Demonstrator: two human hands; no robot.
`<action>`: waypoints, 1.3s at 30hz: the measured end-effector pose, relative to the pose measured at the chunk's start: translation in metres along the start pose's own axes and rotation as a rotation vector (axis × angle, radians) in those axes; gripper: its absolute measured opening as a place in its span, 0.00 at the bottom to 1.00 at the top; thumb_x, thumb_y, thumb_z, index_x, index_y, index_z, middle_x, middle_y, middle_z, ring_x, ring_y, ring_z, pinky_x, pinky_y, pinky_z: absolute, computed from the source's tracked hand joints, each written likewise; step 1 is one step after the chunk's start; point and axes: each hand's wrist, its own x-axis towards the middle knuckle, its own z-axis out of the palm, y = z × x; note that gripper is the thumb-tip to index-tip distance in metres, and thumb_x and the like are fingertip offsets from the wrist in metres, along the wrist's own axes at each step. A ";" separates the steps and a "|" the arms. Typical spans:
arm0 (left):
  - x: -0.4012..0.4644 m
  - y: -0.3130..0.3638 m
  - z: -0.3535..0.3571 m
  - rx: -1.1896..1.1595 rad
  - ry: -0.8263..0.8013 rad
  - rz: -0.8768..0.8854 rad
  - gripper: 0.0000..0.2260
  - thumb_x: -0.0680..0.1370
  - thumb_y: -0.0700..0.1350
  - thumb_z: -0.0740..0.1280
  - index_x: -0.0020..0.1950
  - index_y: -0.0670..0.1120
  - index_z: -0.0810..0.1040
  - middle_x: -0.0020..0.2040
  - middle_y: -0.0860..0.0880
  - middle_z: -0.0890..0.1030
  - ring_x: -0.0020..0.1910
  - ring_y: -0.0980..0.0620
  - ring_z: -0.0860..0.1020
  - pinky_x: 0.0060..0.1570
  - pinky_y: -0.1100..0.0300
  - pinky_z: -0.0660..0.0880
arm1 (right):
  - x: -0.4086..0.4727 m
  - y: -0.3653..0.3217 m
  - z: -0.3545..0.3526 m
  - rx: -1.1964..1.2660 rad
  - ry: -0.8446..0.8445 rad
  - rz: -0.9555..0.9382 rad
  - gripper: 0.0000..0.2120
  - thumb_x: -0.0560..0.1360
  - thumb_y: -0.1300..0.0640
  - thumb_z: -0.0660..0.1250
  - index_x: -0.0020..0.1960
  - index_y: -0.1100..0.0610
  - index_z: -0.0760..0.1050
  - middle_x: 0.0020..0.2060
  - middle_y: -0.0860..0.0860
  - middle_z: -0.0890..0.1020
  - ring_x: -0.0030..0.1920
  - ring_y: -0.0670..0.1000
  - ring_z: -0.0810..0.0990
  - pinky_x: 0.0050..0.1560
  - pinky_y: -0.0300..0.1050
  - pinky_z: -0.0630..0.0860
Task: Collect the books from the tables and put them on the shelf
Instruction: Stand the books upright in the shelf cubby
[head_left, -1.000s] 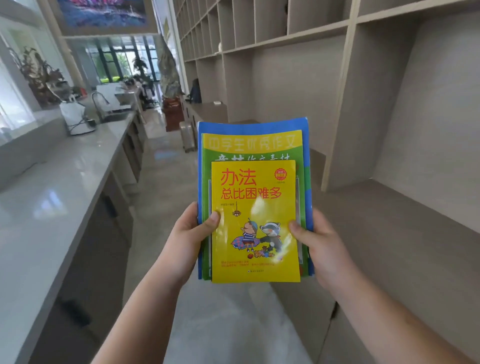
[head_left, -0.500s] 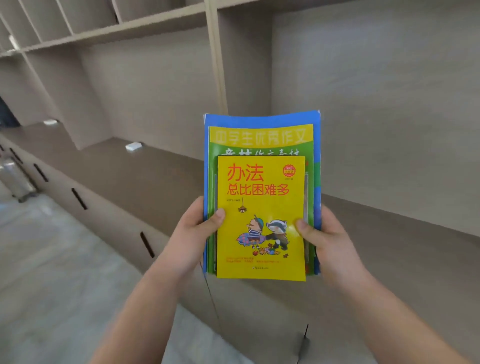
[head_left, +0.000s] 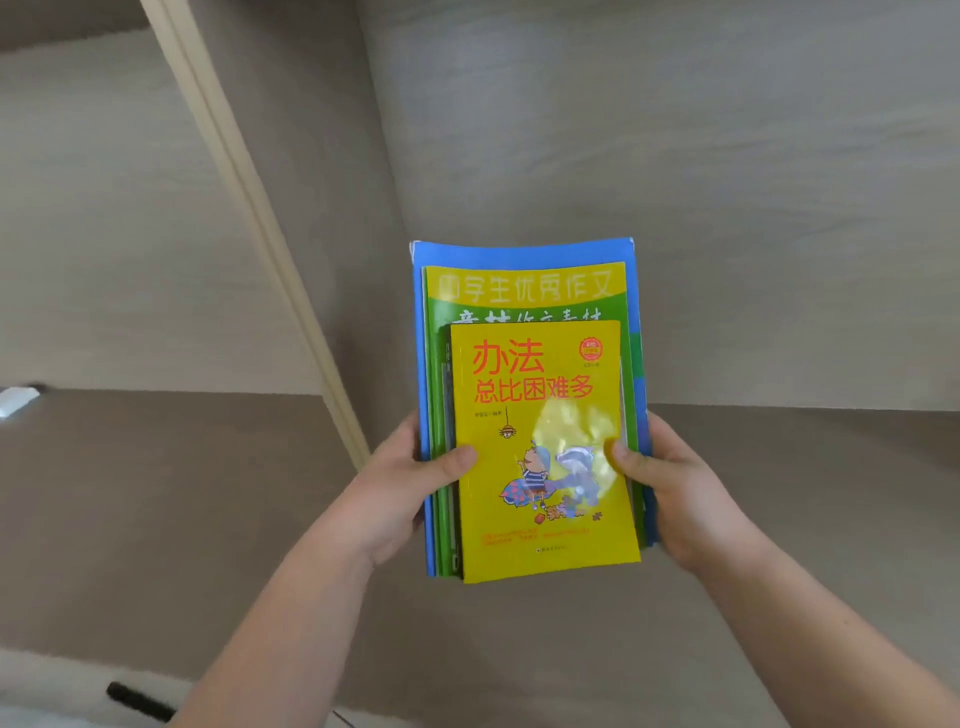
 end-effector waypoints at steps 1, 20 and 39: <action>0.011 0.001 -0.006 -0.005 -0.074 -0.041 0.29 0.61 0.48 0.83 0.60 0.49 0.78 0.55 0.48 0.87 0.55 0.47 0.85 0.54 0.49 0.82 | 0.005 0.004 -0.001 0.001 0.008 -0.004 0.18 0.76 0.61 0.63 0.64 0.51 0.76 0.53 0.54 0.86 0.49 0.57 0.86 0.40 0.53 0.83; 0.141 -0.097 -0.064 0.205 0.261 -0.136 0.14 0.70 0.48 0.76 0.53 0.44 0.81 0.47 0.48 0.85 0.46 0.46 0.82 0.48 0.55 0.77 | 0.121 0.109 0.077 -1.089 0.310 -0.014 0.19 0.75 0.58 0.64 0.64 0.45 0.73 0.51 0.42 0.77 0.38 0.41 0.76 0.43 0.38 0.70; 0.195 -0.172 -0.104 0.300 0.452 -0.209 0.24 0.74 0.47 0.74 0.69 0.48 0.75 0.61 0.49 0.82 0.60 0.49 0.80 0.64 0.54 0.74 | 0.255 0.202 0.078 -1.108 -0.099 0.076 0.40 0.77 0.59 0.65 0.80 0.44 0.45 0.76 0.48 0.61 0.67 0.56 0.74 0.57 0.42 0.70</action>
